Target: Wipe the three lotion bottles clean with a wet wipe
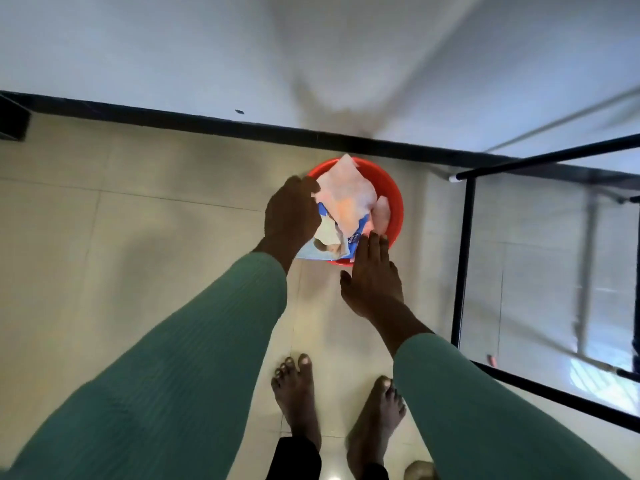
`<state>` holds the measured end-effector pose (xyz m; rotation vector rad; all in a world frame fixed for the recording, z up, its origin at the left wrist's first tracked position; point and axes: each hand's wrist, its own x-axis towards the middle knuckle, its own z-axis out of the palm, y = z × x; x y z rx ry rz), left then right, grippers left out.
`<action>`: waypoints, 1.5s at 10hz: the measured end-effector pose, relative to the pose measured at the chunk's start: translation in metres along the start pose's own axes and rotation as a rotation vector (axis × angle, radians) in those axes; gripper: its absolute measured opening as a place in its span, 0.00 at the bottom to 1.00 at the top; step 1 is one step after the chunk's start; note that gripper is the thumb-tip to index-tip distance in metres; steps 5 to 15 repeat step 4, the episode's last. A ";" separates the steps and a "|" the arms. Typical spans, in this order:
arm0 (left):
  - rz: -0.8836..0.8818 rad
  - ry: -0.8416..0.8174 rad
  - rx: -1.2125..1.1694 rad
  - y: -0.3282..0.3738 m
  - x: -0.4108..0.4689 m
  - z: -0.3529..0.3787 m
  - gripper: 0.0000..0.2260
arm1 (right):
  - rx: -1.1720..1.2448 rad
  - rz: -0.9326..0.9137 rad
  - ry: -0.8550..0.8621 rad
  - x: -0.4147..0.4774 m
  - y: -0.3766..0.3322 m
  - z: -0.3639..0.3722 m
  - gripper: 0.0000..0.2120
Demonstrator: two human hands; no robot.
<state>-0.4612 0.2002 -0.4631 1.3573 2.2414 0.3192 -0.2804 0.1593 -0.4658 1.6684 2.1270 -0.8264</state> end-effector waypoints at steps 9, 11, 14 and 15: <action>0.128 -0.128 0.069 0.001 -0.016 -0.031 0.28 | 0.267 0.006 0.164 -0.021 -0.012 -0.032 0.34; 0.128 -0.128 0.069 0.001 -0.016 -0.031 0.28 | 0.267 0.006 0.164 -0.021 -0.012 -0.032 0.34; 0.128 -0.128 0.069 0.001 -0.016 -0.031 0.28 | 0.267 0.006 0.164 -0.021 -0.012 -0.032 0.34; 0.128 -0.128 0.069 0.001 -0.016 -0.031 0.28 | 0.267 0.006 0.164 -0.021 -0.012 -0.032 0.34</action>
